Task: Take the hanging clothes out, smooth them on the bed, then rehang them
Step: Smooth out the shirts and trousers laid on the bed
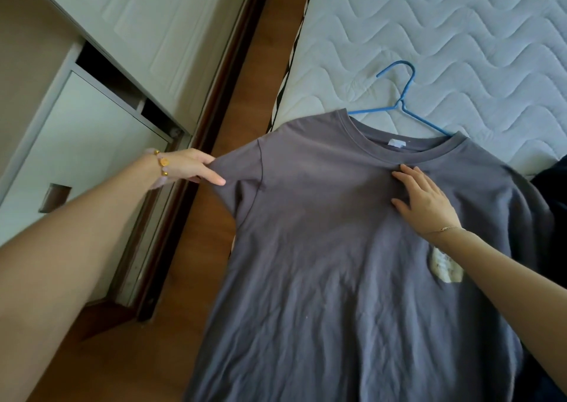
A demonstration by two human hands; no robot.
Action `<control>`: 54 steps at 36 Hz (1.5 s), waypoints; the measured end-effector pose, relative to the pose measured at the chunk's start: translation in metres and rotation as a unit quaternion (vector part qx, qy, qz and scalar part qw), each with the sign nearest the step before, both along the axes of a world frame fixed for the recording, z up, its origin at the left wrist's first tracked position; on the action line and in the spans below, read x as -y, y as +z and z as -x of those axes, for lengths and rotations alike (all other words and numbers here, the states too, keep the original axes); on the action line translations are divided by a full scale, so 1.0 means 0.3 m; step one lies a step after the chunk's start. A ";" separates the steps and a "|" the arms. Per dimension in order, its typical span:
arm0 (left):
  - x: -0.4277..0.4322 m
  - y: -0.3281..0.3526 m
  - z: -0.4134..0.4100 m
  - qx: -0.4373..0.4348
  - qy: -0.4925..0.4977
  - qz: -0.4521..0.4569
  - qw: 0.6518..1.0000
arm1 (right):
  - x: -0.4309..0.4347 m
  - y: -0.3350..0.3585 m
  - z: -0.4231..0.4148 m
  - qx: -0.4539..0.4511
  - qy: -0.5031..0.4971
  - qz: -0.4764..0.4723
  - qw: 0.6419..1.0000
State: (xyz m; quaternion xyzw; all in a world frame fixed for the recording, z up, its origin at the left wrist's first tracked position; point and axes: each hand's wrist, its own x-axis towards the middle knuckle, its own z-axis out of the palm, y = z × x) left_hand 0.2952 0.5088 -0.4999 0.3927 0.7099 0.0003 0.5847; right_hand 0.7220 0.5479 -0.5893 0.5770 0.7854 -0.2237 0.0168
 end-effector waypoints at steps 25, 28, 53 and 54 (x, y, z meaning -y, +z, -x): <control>0.084 -0.073 -0.335 -0.394 -0.273 -0.305 0.823 | 0.125 0.154 -0.191 -0.117 -0.158 -0.017 0.980; 0.153 -0.116 -0.515 -0.308 -0.306 -0.367 0.823 | 0.198 0.199 -0.308 -0.105 -0.249 -0.046 0.962; 0.338 -0.237 -0.845 -0.230 -0.349 -0.261 0.870 | 0.345 0.101 -0.604 -0.007 -0.419 0.074 0.905; 0.337 -0.237 -0.847 -0.230 -0.348 -0.258 0.871 | 0.339 0.102 -0.611 -0.012 -0.421 0.084 0.903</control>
